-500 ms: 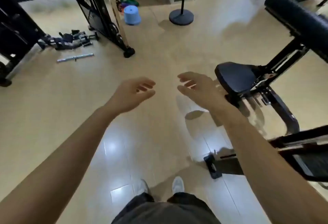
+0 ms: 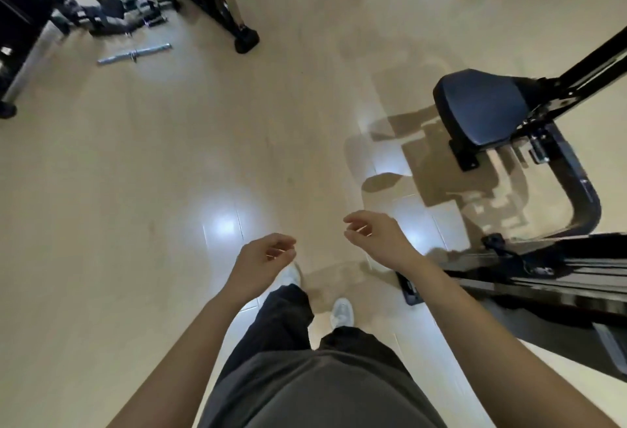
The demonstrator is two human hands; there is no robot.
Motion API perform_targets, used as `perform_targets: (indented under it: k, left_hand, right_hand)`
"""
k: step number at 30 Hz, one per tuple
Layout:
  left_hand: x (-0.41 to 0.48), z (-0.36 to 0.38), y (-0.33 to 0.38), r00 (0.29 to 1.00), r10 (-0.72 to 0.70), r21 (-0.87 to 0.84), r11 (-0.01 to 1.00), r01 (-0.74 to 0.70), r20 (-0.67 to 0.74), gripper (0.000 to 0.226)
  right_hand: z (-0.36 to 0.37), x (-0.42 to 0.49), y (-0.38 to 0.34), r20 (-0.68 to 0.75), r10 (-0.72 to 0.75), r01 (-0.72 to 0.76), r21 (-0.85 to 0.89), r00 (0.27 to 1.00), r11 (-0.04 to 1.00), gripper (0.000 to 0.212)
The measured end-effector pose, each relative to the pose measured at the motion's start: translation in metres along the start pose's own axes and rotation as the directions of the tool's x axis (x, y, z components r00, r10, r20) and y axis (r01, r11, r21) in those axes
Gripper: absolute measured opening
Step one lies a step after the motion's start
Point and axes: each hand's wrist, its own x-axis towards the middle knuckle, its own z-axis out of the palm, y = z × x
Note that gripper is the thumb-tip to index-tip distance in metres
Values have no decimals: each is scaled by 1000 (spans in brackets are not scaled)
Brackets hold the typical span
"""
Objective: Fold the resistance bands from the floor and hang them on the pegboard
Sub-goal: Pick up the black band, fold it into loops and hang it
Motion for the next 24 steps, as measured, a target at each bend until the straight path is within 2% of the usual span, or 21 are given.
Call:
perform_targets:
  k: [6,12,20,24]
  left_hand:
    - [70,-34,-1,999,-16,41,999,14,31,15]
    - [171,-95,17,990,47,96,994,-60,136,13]
    - [326,-180,90,971,160,176,966,-192,179,19]
    - [401,-199,131,967,149,198,962,-190,205,20]
  right_hand:
    - [-10,67,-31,58,18,-12,-106,998,994,25]
    - [-29,140,-77,20,109,-105,-145,994,984,26]
    - [-77,252,-137,-59,129,-132,-56,990,990,27]
    - [-118,321,-151,-82,137,-137,12,987,991,25]
